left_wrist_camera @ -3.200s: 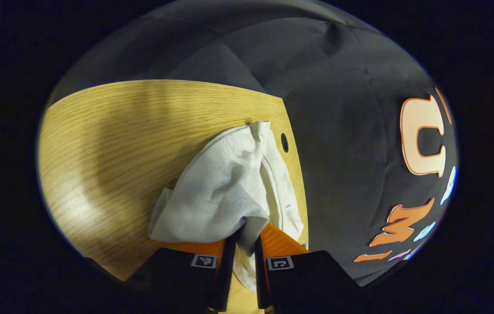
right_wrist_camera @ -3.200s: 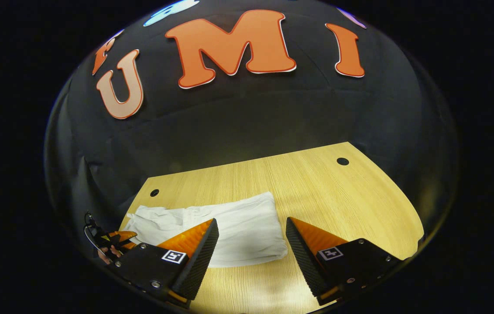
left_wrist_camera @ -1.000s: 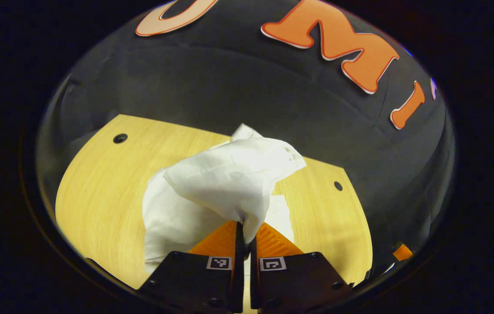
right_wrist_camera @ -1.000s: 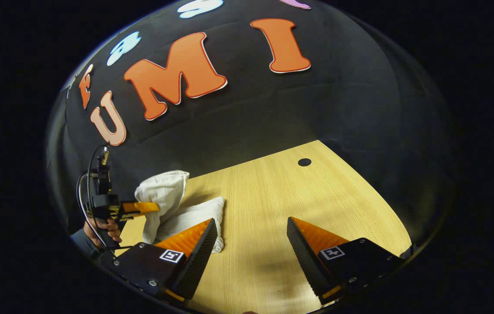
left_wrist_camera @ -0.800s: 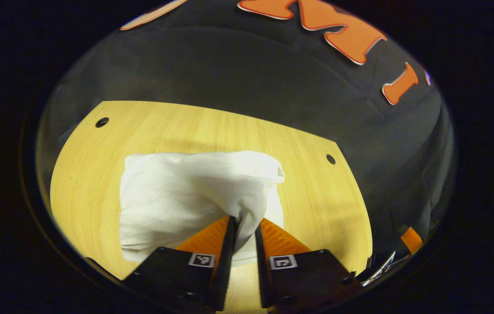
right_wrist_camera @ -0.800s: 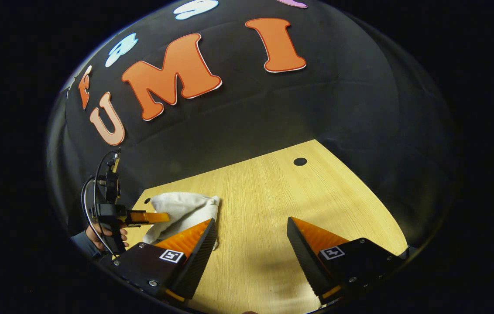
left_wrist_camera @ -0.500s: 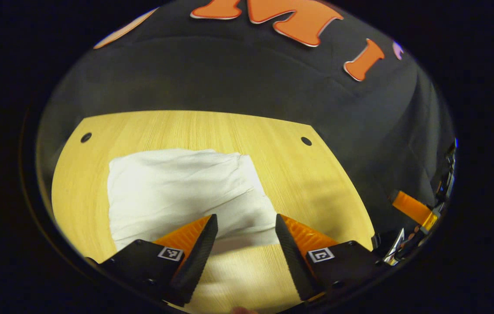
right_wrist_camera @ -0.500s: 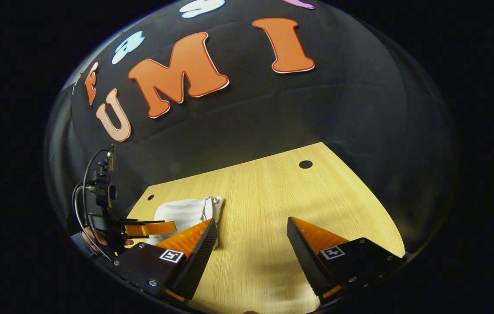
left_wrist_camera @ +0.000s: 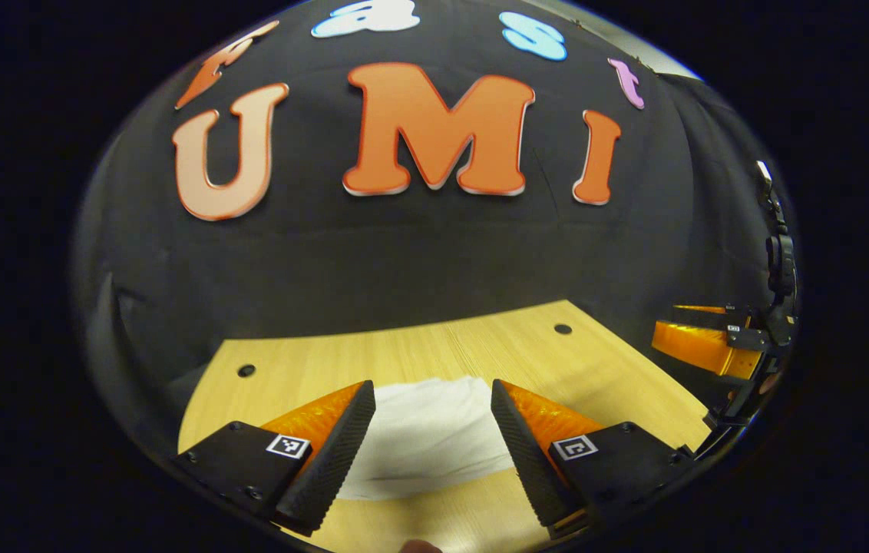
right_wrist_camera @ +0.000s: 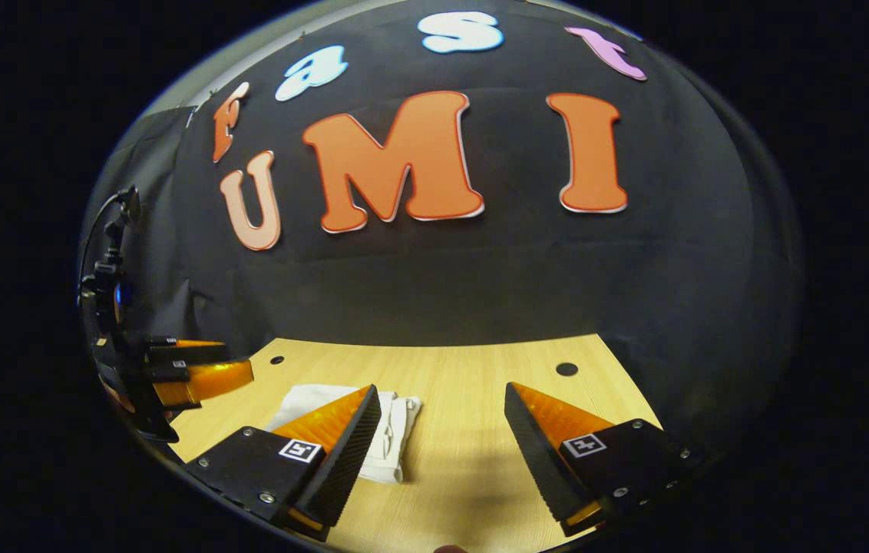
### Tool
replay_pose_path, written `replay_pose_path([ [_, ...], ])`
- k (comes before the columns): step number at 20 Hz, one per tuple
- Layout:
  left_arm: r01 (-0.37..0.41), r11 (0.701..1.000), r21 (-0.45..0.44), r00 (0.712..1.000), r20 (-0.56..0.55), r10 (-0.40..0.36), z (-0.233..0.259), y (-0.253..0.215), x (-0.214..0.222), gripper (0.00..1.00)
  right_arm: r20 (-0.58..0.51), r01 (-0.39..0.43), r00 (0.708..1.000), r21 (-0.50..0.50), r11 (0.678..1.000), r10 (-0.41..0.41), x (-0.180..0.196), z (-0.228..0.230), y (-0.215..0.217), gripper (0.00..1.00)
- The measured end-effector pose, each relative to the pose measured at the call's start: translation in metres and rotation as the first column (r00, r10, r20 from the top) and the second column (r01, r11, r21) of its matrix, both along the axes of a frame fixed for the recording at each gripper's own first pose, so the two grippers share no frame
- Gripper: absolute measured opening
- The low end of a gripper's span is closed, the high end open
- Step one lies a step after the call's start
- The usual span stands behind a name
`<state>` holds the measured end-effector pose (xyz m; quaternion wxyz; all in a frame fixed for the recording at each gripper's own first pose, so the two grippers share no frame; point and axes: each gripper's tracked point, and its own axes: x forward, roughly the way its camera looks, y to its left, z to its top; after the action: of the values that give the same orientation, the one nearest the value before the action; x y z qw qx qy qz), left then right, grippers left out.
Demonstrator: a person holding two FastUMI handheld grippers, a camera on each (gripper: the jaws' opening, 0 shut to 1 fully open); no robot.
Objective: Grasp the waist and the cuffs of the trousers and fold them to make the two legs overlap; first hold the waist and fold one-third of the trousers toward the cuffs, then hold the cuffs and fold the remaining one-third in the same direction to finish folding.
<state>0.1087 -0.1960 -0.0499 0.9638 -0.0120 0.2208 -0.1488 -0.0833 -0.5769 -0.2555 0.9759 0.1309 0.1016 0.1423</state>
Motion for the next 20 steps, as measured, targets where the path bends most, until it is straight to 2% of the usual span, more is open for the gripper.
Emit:
replay_pose_path([
  [2,-0.043,0.999,-0.011,0.991,0.123,0.044,0.033,0.016,-0.006,0.96,0.052,-0.005,0.999,-0.019,1.0,0.006,0.0,0.022,0.015,0.98],
  [4,-0.08,0.997,-0.013,0.971,0.224,0.08,0.059,0.031,-0.018,0.99,0.107,0.001,0.994,-0.033,0.999,0.003,-0.004,0.044,0.029,0.98],
  [6,-0.098,0.995,-0.02,0.958,0.268,0.1,0.069,0.034,-0.031,0.98,0.156,0.026,0.988,-0.029,0.999,-0.021,-0.01,0.061,0.046,0.98],
  [10,-0.123,0.991,-0.051,0.939,0.316,0.133,0.082,0.053,-0.044,0.98,0.204,0.043,0.979,-0.05,0.998,-0.032,-0.028,0.075,0.083,0.98],
  [13,-0.11,0.994,-0.028,0.93,0.349,0.113,0.094,0.065,-0.052,0.98,0.232,0.03,0.973,-0.055,0.998,-0.016,-0.037,0.088,0.107,0.98],
  [15,-0.097,0.995,-0.03,0.923,0.37,0.101,0.099,0.069,-0.053,0.95,0.244,0.037,0.97,-0.07,0.997,-0.019,-0.042,0.093,0.115,0.98],
  [20,-0.091,0.994,-0.058,0.923,0.369,0.106,0.093,0.077,-0.058,0.95,0.259,0.075,0.964,-0.069,0.995,-0.055,-0.048,0.1,0.122,0.98],
])
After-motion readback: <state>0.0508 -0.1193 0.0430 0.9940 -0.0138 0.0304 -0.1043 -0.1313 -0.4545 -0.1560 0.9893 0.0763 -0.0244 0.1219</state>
